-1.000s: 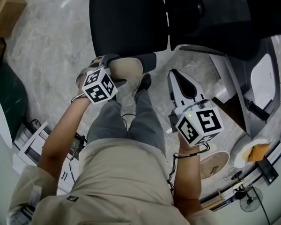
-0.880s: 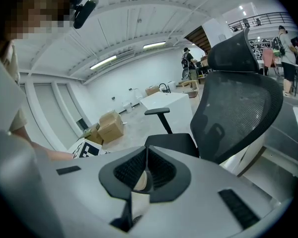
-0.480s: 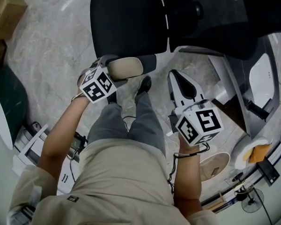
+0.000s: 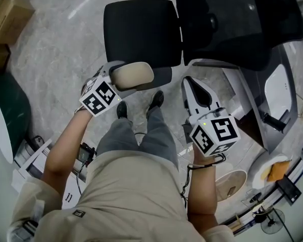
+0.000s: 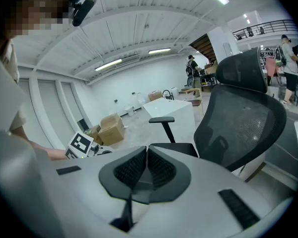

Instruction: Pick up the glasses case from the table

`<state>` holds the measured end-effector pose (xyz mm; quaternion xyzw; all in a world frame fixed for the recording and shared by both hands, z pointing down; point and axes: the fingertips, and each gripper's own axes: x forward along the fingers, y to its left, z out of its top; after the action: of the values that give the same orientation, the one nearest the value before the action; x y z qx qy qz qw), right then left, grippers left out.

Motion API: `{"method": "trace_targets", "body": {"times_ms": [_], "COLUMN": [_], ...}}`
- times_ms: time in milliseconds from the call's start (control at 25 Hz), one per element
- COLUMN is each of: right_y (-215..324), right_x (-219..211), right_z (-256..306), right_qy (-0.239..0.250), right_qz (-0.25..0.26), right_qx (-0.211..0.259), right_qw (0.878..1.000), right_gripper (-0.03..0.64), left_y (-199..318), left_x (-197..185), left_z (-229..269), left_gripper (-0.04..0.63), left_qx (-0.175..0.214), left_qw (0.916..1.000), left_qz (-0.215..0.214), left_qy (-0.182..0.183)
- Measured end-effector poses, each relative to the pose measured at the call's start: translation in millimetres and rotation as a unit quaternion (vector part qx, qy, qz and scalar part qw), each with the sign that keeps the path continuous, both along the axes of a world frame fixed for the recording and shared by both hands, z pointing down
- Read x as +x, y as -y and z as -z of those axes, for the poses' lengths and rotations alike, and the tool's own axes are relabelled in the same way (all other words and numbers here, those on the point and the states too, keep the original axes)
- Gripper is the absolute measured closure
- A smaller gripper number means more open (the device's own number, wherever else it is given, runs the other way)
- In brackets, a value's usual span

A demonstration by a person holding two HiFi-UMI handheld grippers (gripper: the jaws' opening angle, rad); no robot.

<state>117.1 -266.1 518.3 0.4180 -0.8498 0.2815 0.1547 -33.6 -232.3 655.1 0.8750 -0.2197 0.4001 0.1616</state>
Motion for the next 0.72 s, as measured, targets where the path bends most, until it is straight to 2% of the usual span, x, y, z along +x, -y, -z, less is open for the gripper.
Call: {"method": "trace_targets", "body": {"times_ms": [400, 720], "right_y": [4, 3], "right_x": [-18, -30], "right_z": [41, 74], "right_qy": [-0.004, -0.007], "right_qz": [0.001, -0.001], "right_qx": [0.034, 0.062], "right_qw": [0.999, 0.998], "right_gripper": [0.591, 0.591], "left_y": [11, 12], "left_x": [-23, -41], "left_z": [86, 155], "left_gripper": [0.181, 0.181], "left_qx": [0.063, 0.117], "left_qw": [0.9964, 0.9884], "left_qz": [0.027, 0.044], "left_qy": [-0.05, -0.086]}}
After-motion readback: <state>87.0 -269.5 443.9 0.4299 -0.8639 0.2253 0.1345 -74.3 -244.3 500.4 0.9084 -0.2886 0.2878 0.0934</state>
